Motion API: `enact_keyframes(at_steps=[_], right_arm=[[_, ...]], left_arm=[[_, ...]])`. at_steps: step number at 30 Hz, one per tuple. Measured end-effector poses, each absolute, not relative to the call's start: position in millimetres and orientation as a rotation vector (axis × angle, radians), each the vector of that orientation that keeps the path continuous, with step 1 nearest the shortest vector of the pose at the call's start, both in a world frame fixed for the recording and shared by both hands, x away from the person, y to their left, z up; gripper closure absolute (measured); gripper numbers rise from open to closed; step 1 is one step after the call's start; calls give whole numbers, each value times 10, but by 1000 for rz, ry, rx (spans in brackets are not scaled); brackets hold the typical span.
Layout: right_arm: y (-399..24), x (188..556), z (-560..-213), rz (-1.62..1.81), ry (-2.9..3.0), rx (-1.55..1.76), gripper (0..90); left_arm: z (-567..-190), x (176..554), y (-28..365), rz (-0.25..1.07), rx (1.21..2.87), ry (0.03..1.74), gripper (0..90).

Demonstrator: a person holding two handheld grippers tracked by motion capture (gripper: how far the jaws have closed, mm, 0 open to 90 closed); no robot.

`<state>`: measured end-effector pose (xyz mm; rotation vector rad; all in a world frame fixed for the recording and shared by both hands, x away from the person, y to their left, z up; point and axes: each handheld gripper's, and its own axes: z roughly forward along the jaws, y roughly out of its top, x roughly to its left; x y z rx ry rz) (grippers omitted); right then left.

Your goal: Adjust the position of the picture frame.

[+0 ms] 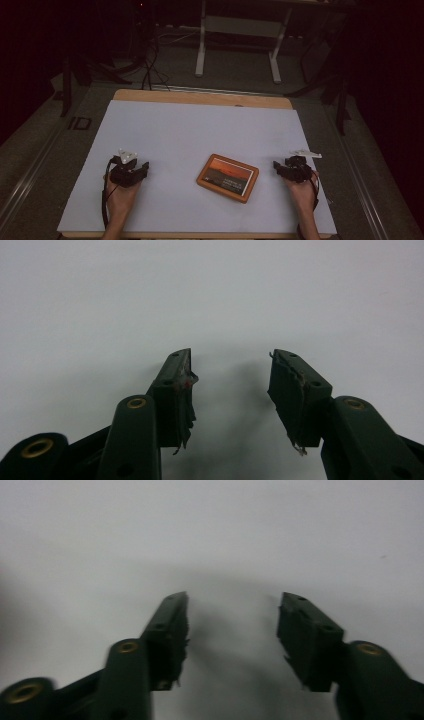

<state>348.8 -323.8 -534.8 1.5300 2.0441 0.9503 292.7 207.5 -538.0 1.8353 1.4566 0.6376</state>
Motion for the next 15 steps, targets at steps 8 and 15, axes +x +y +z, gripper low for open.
enact_keyframes(at_steps=[8,15], right_arm=[[-3153,3430,-5246,1004,2105,1447,516],[-3017,3365,-5127,1019,2161,1344,523]], left_arm=[[-5336,2901,2052,577,1841,1365,526],[-5309,2883,2047,557,1854,1321,530]])
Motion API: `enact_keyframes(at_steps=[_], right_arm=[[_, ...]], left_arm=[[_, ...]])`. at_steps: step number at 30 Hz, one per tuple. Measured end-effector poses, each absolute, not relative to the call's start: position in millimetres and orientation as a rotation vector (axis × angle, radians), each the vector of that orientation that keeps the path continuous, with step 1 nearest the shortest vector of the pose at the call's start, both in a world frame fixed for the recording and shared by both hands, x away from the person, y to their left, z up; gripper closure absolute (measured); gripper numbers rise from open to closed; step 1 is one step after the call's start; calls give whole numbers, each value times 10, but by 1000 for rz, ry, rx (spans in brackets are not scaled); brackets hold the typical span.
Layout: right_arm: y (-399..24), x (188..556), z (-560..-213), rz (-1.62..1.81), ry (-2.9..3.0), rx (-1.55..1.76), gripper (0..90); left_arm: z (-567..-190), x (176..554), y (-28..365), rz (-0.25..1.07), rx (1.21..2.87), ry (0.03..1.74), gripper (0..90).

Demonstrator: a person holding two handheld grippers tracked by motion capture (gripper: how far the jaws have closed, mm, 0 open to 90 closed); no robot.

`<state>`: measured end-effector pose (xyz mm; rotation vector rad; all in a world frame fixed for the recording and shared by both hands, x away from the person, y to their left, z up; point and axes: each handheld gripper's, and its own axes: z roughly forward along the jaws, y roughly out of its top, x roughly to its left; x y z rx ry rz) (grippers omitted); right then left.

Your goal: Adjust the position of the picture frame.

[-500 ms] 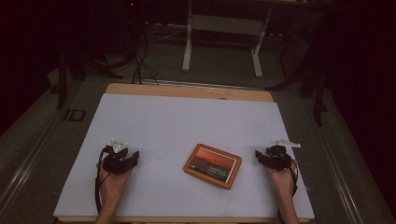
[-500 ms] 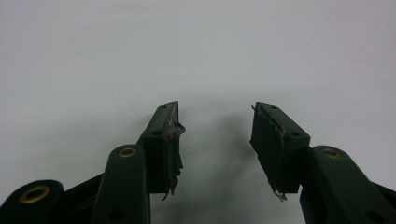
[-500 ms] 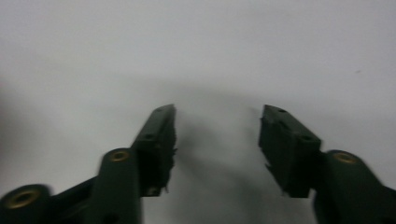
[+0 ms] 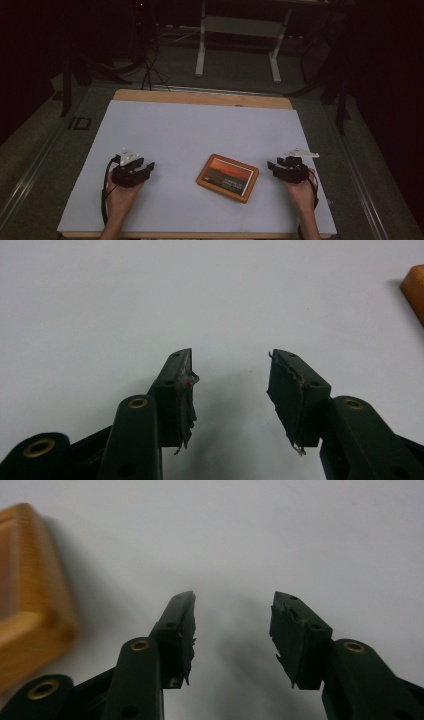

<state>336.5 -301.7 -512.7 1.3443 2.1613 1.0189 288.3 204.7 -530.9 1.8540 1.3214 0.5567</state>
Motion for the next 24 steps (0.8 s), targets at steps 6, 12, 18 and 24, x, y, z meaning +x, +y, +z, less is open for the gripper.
enact_keyframes(at_steps=[6,12,18,24], right_arm=[[-2952,3314,-5027,1059,2181,1299,530],[-2904,3253,-4932,1099,2196,1253,538],[-2828,3195,-4854,1124,2226,1202,567],[-2747,3138,-4811,1161,2268,1170,655]], left_arm=[[-5291,2873,2008,543,1882,1291,543],[-5273,2850,1968,523,1900,1255,572],[-5266,2838,1954,505,1912,1224,679],[-5243,2814,1931,480,1924,1186,889]])
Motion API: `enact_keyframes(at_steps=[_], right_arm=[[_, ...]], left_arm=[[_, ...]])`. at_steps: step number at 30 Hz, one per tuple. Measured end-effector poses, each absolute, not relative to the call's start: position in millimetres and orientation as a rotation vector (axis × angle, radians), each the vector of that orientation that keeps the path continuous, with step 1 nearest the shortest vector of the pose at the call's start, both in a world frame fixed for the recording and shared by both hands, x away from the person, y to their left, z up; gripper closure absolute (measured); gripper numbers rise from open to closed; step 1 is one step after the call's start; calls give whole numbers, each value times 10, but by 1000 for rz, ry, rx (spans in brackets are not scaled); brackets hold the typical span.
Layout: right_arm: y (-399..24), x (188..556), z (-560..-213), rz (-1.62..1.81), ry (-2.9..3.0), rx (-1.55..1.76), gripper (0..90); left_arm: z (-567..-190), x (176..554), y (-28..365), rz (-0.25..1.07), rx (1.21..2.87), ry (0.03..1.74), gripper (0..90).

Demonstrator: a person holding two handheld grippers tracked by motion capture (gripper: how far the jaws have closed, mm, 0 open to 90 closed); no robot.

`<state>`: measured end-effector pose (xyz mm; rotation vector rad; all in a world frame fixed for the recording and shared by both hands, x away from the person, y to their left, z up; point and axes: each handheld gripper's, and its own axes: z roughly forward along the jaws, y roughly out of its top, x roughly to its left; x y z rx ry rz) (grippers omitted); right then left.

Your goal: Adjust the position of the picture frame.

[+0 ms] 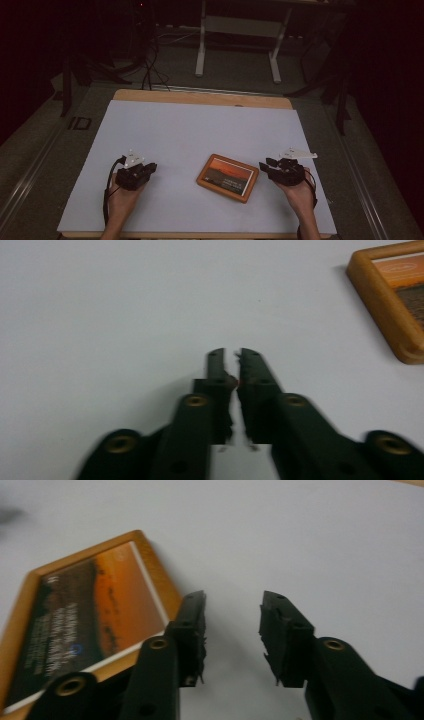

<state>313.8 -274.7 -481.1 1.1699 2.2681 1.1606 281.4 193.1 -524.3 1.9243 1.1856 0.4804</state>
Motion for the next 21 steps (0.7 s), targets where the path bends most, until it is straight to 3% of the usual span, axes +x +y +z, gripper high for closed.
enact_keyframes(at_steps=[7,21], right_arm=[[-2558,3060,-4766,1175,2331,1085,896],[-2248,2859,-4675,1183,2474,926,900]], left_arm=[[-5133,2813,1819,465,1945,1095,898],[-5080,3081,1536,395,1988,977,897]])
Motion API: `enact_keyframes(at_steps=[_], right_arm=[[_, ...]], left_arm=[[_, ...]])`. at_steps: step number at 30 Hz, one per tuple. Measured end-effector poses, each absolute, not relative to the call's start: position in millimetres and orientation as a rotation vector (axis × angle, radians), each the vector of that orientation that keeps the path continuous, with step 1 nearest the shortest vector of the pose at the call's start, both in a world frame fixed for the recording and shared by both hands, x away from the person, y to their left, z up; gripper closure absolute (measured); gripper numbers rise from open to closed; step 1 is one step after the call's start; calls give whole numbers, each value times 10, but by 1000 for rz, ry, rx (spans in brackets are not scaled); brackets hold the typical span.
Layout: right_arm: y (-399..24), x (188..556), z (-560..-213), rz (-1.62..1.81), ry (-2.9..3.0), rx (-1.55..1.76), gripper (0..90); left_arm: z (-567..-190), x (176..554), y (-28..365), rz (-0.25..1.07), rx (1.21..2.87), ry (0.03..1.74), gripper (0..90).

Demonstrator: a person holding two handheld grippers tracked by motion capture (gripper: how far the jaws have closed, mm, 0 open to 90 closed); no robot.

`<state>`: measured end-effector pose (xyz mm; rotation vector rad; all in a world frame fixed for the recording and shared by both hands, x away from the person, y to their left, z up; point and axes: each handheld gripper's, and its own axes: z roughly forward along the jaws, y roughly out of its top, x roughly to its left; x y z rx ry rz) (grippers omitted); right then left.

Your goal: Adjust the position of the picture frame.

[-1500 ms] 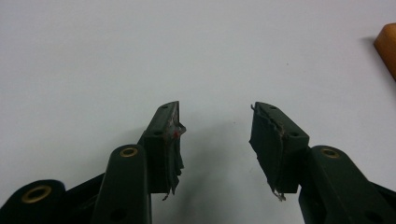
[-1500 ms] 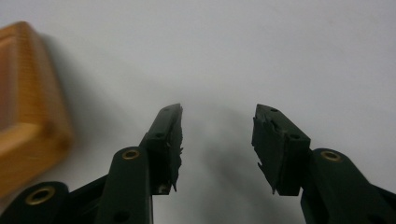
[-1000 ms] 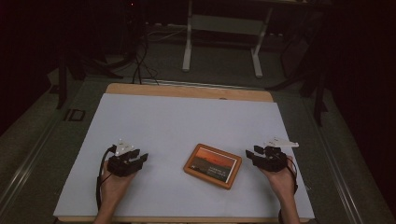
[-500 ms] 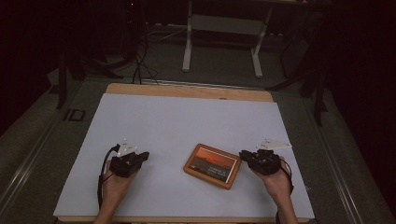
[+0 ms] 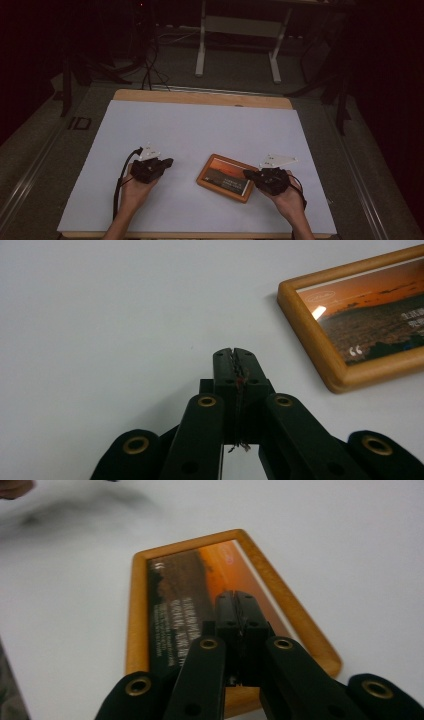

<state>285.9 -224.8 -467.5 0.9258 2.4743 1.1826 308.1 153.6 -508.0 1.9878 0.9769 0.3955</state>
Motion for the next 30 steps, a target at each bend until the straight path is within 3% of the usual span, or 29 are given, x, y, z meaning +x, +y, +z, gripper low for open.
enact_keyframes(at_steps=[16,30], right_arm=[[-2054,2604,-4781,1219,2571,856,900],[-1901,2403,-4921,1207,2649,810,900]], left_arm=[[-5147,3591,883,298,2029,808,897],[-5254,3935,467,202,2033,818,897]])
